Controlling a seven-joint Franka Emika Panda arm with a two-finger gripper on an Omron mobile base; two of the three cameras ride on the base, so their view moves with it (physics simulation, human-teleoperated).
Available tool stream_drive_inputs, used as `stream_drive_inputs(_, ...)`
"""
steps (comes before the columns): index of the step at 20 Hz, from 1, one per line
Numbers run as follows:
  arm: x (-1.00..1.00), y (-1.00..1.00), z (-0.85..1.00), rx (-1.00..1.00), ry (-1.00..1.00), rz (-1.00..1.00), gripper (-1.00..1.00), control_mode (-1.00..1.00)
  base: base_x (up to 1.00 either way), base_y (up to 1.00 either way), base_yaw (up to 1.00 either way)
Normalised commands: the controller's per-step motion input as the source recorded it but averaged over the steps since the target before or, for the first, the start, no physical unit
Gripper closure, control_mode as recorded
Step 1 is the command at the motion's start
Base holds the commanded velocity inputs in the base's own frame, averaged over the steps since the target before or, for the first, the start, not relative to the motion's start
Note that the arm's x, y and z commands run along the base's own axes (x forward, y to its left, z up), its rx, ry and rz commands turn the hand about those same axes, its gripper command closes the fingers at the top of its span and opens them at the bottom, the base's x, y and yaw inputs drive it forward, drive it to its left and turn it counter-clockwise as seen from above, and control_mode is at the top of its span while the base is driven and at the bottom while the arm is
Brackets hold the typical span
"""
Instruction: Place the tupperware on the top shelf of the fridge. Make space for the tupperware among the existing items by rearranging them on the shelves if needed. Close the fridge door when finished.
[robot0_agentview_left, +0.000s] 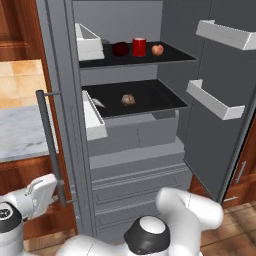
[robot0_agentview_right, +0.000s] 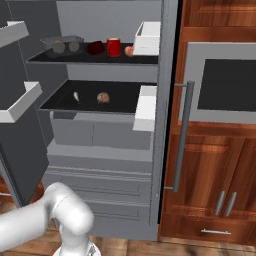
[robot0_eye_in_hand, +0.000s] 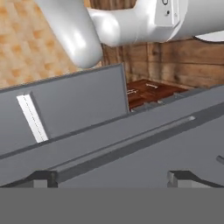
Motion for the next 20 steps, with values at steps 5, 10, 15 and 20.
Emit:
stream_drive_inputs(5,0.55,0.46,-0.11,-0.17,0.12,-0.05,-1.00,-1.00,0.00,0.00,0.00)
stream_drive_inputs(10,0.54,0.32,-0.12,-0.12,0.09,-0.09,-1.00,-1.00,0.00,0.00,0.00)
stream_drive_inputs(15,0.55,0.13,-0.12,-0.09,0.08,-0.21,-1.00,-1.00,0.00,0.00,0.00)
stream_drive_inputs(20,0.71,0.38,-0.17,-0.13,0.12,-0.17,-1.00,-1.00,0.00,0.00,0.00)
